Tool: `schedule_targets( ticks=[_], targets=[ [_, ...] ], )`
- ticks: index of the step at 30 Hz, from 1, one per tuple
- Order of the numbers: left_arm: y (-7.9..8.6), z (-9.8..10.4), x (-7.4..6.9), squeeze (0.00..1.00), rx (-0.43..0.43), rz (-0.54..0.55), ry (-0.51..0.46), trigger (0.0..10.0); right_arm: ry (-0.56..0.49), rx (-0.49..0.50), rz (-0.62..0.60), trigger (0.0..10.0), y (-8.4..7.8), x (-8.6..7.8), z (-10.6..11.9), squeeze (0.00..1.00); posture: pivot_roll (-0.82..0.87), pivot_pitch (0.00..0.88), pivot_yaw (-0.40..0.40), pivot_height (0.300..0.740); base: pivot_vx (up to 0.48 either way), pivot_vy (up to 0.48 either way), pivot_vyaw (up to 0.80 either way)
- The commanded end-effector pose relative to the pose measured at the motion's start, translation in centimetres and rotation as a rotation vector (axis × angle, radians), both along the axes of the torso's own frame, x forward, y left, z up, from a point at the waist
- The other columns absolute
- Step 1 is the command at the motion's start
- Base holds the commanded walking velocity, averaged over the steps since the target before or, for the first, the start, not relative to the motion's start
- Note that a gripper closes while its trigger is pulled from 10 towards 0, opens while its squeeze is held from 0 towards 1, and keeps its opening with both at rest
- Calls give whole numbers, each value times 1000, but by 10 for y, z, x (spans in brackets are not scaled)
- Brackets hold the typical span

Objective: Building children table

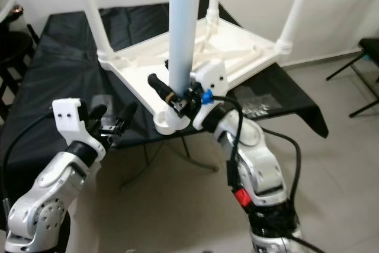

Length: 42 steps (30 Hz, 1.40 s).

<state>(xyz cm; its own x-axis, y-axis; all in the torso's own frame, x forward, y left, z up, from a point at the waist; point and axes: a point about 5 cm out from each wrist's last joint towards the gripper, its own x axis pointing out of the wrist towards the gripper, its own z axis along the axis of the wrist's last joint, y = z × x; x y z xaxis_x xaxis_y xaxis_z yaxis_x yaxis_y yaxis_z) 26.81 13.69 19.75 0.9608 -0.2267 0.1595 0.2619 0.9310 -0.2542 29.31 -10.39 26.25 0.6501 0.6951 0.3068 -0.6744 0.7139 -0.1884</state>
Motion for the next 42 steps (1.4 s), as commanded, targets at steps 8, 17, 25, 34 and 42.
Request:
schedule_targets(
  ticks=[8,17,25,34,42],
  targets=[
    [7,-20,-12,0,106,43,50,10000,-19,24,-21,10000,-15,11,10,0,-16,225,-18,740,0,-167,480],
    [-5,-23,-17,0,63,4,76,10000,-19,0,-58,10000,-21,14,12,0,-13,248,-18,740,0,-316,0],
    [-6,-22,-18,0,67,-10,73,10000,-6,-11,-124,10000,-27,21,10,0,-10,262,-13,740,0,0,0],
    [4,-17,-21,0,131,-8,11,10000,-48,10,-99,10000,-12,39,8,0,-9,320,-7,740,0,0,0],
    [4,-15,-27,0,110,-7,6,10000,-162,-9,19,10000,-6,58,36,0,11,353,-26,740,0,0,0]
  ],
)
